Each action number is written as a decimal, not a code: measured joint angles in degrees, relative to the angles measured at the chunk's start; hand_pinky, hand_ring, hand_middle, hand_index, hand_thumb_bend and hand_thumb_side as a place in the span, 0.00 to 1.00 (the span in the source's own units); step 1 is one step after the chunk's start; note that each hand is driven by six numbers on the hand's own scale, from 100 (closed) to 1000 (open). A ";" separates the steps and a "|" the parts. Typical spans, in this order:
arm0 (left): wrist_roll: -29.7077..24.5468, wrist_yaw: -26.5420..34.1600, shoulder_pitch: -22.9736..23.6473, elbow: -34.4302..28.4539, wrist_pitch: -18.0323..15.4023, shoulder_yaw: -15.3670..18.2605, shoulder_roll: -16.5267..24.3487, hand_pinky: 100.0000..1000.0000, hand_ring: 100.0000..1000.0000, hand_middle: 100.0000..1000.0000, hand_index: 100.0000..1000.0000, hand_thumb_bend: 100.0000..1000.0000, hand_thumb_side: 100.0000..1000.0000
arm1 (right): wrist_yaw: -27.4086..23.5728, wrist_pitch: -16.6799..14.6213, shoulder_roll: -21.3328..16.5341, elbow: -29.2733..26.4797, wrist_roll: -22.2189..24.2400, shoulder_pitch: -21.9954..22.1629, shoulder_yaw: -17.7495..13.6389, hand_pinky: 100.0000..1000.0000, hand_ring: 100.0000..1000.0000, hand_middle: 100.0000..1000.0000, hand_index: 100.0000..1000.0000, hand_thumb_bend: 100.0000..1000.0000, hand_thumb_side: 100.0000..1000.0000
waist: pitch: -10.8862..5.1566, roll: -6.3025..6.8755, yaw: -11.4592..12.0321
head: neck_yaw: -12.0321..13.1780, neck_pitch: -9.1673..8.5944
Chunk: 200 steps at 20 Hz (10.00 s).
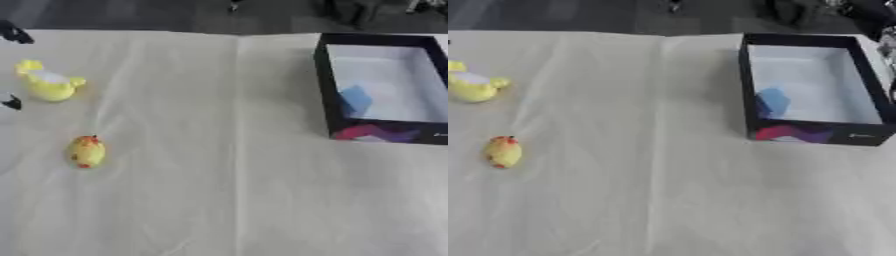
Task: Pick up the objects with one hand, pass them to the other hand, and then place them into the box on the other side of the table.
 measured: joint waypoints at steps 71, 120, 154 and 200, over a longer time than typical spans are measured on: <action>2.12 1.05 0.53 -3.86 11.50 3.51 -0.39 0.64 0.46 0.38 0.46 0.19 0.00 | 1.03 -1.87 3.23 2.35 -0.52 -1.84 2.51 0.93 1.00 0.74 1.00 0.00 0.37 | 0.14 -0.28 -1.94 | 1.55 -0.88; 37.26 -12.06 25.19 -47.48 10.07 -2.55 -31.80 0.57 0.44 0.37 0.44 0.18 0.00 | 25.49 2.87 28.78 4.30 9.83 -18.72 21.13 0.95 1.00 0.85 1.00 0.00 0.30 | -1.92 -1.38 -0.46 | -10.53 3.17; 40.68 -19.40 27.86 -49.33 21.13 -3.60 -35.12 0.53 0.41 0.36 0.43 0.19 0.00 | 32.94 9.69 32.04 5.02 3.85 -15.80 22.31 1.00 1.00 0.87 1.00 0.00 0.54 | -1.89 -1.66 -0.52 | -12.27 4.19; 46.35 -20.05 28.95 -50.19 18.74 -6.10 -37.66 0.52 0.42 0.37 0.47 0.22 0.00 | 28.31 15.47 35.62 16.14 4.41 -19.02 19.83 0.80 1.00 0.13 0.73 0.00 0.03 | -0.66 -3.15 0.77 | -13.75 4.64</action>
